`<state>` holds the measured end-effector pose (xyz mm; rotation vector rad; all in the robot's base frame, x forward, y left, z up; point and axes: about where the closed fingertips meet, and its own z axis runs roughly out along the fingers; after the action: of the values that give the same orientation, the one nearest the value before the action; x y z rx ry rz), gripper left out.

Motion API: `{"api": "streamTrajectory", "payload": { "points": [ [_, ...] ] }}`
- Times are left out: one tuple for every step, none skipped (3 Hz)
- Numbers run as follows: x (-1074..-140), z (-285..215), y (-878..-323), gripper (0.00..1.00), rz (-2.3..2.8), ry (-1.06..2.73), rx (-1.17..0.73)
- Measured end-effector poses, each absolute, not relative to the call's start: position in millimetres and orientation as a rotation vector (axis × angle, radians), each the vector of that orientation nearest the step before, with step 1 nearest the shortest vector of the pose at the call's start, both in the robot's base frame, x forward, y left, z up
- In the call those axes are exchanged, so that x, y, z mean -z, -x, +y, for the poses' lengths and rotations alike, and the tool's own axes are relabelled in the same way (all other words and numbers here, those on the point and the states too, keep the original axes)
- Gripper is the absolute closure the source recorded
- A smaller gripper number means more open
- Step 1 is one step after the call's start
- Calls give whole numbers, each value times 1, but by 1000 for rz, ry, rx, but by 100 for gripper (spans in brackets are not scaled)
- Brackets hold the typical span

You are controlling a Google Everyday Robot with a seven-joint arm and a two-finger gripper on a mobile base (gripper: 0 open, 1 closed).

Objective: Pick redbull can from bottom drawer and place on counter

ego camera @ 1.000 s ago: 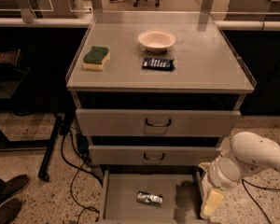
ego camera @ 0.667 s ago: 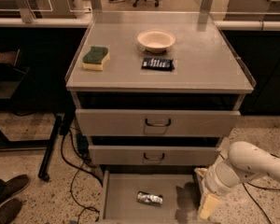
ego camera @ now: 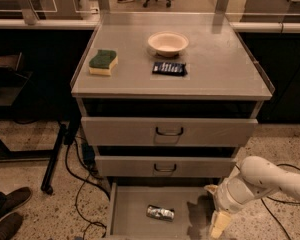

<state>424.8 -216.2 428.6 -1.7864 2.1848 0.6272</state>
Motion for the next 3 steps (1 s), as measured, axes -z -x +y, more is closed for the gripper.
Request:
{"api": "streamTrajectory", "payload": {
  "points": [
    [-414,-210,-418,0,2125,1822,-663],
    [-376,-194,-409,0,2061,1872,-720],
    [-376,-194,-409,0,2061,1872,-720]
  ]
}}
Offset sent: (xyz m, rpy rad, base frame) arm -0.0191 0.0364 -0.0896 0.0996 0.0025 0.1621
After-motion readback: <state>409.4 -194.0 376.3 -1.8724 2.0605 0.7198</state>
